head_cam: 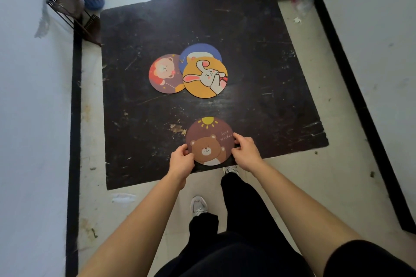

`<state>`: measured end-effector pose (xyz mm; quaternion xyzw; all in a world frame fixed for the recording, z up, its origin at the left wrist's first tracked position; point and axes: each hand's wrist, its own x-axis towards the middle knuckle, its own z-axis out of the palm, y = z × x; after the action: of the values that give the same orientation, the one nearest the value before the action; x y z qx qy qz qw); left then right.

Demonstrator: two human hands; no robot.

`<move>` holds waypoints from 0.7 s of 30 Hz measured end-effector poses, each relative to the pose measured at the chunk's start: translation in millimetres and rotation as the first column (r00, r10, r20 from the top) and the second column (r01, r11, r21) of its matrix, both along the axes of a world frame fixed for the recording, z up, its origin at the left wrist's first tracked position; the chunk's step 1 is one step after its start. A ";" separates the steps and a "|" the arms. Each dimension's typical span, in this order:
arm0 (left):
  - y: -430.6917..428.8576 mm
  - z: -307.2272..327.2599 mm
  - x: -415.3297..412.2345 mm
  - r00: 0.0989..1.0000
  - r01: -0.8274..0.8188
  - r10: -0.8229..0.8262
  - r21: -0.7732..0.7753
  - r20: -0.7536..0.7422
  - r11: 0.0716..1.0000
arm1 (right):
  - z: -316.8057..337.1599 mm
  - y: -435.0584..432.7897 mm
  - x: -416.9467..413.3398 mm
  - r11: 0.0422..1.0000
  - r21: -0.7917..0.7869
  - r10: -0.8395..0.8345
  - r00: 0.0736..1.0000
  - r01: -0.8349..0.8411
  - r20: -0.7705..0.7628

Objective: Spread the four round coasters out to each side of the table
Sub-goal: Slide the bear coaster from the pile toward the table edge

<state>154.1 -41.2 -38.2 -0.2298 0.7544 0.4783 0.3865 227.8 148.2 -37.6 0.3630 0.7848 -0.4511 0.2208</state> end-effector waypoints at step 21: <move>33.9 282.0 -114.9 -0.027 -0.029 -0.594 -0.593 -0.804 0.804 | 264.6 64.2 -87.3 0.409 0.857 0.477 0.727 0.314 -0.494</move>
<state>39.1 -7.4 243.8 0.2493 0.9197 0.2178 -0.2109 140.5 212.5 227.0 0.1867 0.9373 -0.0370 -0.2921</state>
